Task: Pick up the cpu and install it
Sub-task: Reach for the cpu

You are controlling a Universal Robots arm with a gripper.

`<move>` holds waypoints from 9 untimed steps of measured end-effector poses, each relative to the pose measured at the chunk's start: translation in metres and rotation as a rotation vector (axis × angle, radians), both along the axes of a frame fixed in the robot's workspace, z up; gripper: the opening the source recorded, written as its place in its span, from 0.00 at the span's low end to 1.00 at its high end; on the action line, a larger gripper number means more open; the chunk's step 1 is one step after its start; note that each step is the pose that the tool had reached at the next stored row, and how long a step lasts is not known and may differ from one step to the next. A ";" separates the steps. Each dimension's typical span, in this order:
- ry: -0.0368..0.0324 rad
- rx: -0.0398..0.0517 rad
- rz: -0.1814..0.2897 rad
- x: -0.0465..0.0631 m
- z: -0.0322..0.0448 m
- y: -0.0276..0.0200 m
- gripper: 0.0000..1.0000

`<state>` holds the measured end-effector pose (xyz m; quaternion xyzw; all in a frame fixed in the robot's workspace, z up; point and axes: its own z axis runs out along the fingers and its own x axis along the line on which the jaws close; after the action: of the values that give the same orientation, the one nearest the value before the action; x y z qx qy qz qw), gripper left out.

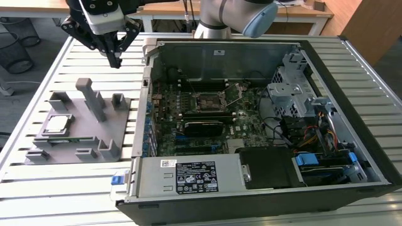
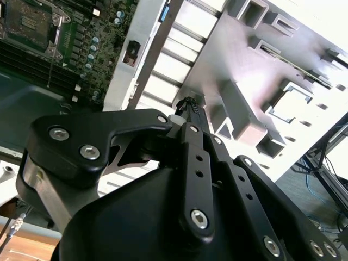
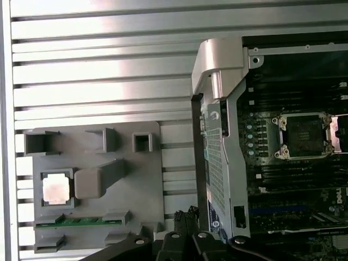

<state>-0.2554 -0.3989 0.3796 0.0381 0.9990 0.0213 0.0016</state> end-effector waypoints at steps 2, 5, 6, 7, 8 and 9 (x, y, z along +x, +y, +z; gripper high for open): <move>0.0000 0.0000 0.000 -0.005 -0.0001 0.0000 0.11; 0.0000 0.0000 0.000 -0.013 -0.0004 0.0000 0.11; 0.0000 0.0000 0.000 -0.015 -0.0005 0.0000 0.11; 0.0000 0.0000 0.000 -0.017 -0.0006 0.0000 0.11; 0.0001 0.0000 0.000 -0.018 -0.0007 0.0000 0.11; 0.0000 0.0000 0.000 -0.020 -0.0008 0.0000 0.11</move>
<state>-0.2753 -0.3989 0.3788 0.0381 0.9990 0.0213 0.0016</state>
